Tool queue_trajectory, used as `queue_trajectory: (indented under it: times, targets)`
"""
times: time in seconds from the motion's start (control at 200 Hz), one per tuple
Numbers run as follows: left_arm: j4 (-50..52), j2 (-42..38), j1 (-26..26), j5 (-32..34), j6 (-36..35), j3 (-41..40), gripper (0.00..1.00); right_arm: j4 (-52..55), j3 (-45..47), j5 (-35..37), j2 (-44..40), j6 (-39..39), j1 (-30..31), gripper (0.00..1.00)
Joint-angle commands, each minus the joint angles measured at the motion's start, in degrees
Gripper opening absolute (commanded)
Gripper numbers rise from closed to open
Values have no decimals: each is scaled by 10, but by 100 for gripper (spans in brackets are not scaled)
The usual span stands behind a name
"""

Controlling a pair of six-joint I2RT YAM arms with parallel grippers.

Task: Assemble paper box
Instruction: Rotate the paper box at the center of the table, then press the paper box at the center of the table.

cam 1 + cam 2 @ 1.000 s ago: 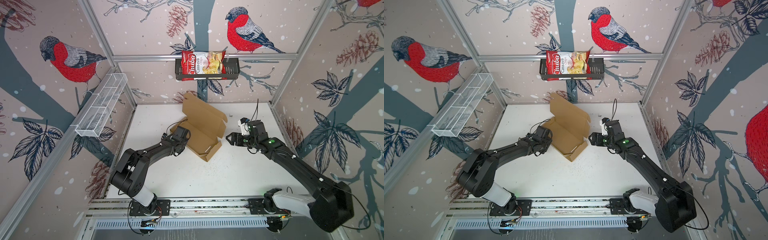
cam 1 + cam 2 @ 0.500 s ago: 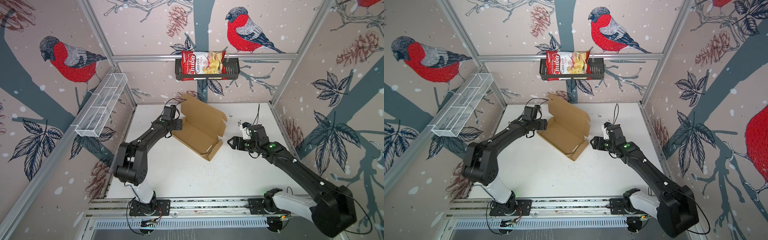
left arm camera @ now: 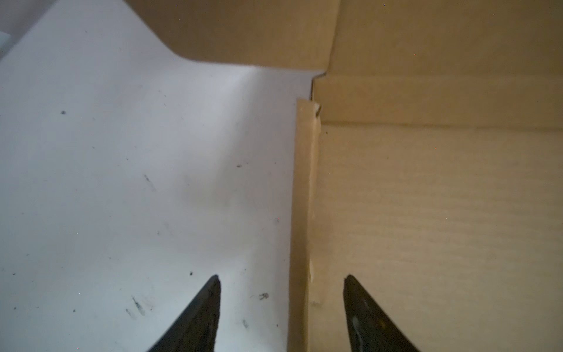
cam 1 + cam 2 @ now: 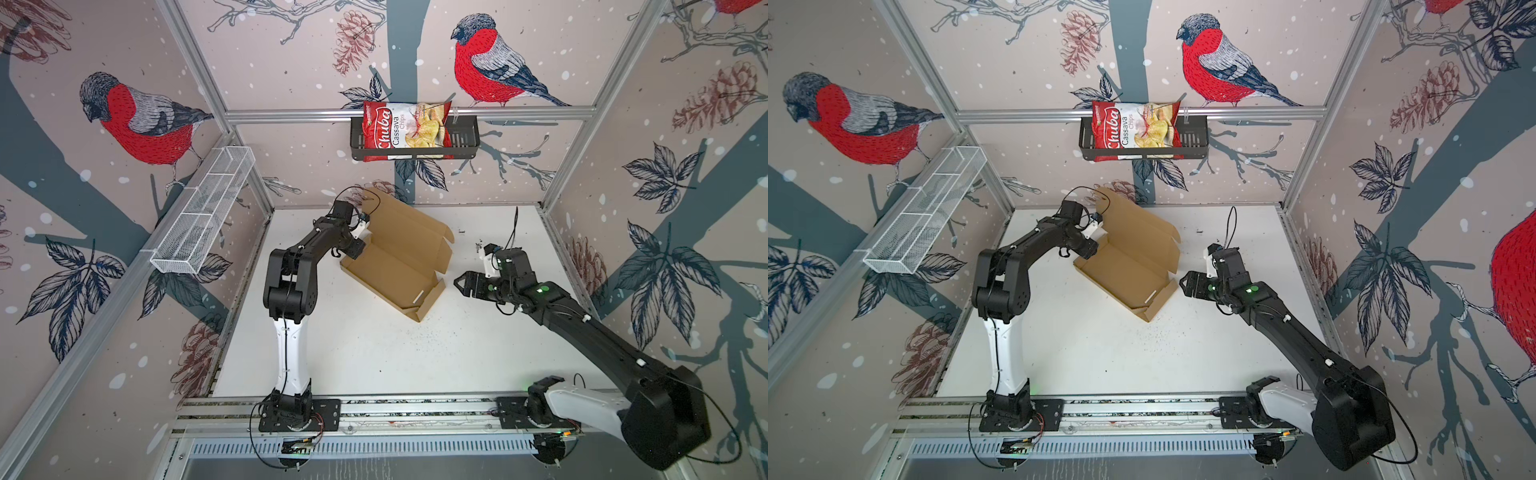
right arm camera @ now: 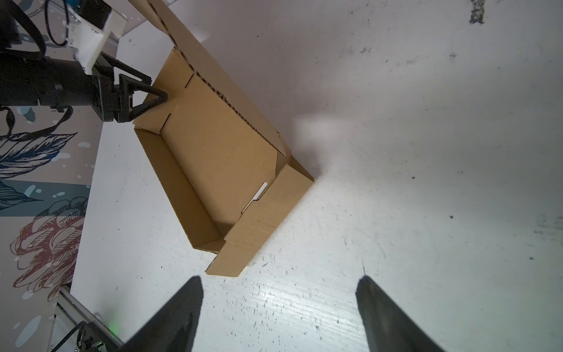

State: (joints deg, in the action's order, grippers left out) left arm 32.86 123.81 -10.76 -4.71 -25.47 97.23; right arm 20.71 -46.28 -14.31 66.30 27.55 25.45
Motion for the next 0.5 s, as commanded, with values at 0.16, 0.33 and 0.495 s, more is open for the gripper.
queue_trajectory:
  times: [0.16, 0.33, 0.495]
  targets:
    - [84, 41, 0, -50, 49, 48, 18, -14, 1, -13, 19, 3, 1, 81]
    - [21, -30, -18, -18, 157, -70, 11, -39, 30, -102, 40, -10, -43, 80]
    - [-31, -114, -35, 28, 278, -191, 11, -105, 73, -187, 52, 4, -122, 76]
